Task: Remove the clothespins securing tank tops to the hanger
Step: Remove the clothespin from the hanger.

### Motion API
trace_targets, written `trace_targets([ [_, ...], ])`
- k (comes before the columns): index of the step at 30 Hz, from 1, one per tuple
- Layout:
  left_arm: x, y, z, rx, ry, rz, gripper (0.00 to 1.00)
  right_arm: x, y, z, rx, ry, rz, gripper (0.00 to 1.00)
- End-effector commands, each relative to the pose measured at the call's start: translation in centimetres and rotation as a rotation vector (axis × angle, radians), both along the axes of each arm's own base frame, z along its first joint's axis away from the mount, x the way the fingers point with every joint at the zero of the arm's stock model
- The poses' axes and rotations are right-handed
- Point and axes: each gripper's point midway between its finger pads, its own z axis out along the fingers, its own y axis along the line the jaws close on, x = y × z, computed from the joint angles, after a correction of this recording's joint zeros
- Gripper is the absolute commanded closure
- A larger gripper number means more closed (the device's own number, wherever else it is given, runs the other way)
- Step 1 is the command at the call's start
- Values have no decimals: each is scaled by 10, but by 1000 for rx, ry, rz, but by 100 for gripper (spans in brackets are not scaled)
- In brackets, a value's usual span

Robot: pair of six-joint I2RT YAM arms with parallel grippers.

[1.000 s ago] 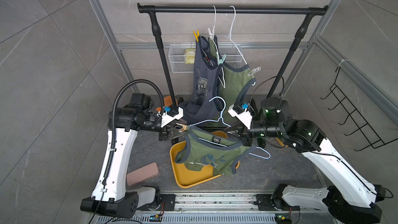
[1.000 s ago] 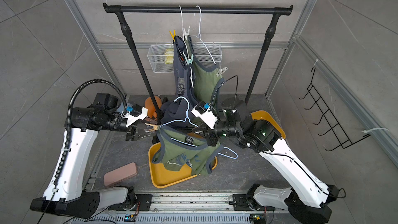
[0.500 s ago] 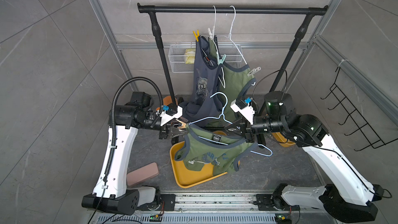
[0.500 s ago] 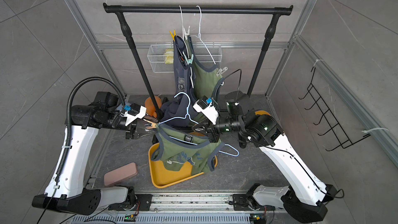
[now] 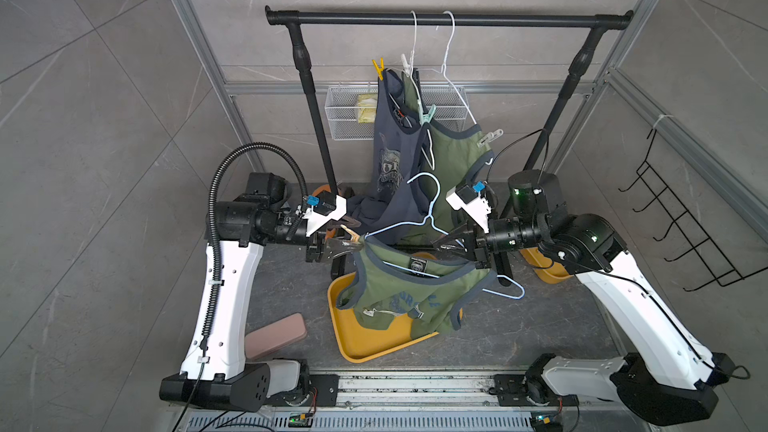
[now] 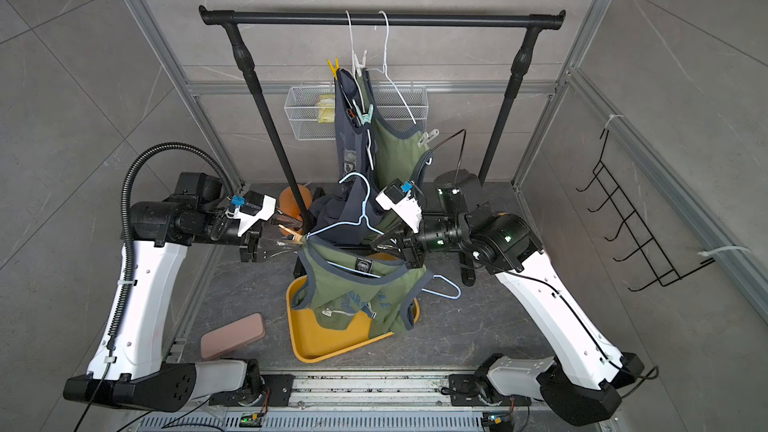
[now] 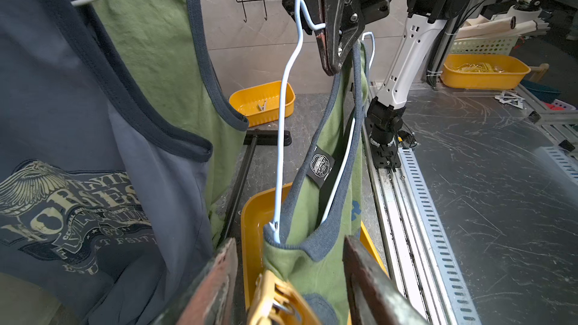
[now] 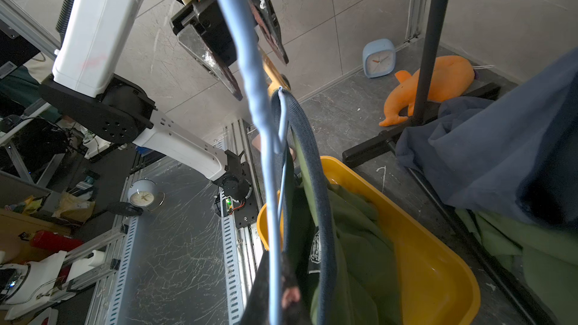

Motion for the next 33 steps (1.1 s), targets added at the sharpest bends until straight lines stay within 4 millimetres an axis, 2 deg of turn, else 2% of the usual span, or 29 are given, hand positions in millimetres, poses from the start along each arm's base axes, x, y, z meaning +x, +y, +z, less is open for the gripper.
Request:
trace_targets([
  [1, -13, 2, 16, -84, -21, -31, 42, -8, 1, 30, 91, -19, 46, 100],
  [8, -14, 2, 17, -121, -22, -55, 41, -10, 2, 37, 128, 2, 73, 100],
  [16, -17, 1, 23, -153, -26, -73, 42, -4, 8, 36, 142, 20, 81, 100],
  [22, -17, 1, 24, -161, -23, -78, 48, -3, 9, 36, 146, 23, 85, 100],
  [26, -14, 1, 22, -157, -14, -70, 58, -3, 10, 34, 146, 28, 87, 100],
  [30, -11, 1, 23, -153, -12, -62, 92, -3, 11, 34, 147, 35, 93, 100],
  [33, -10, 1, 23, -148, -11, -60, 99, -3, 11, 32, 144, 37, 92, 100],
])
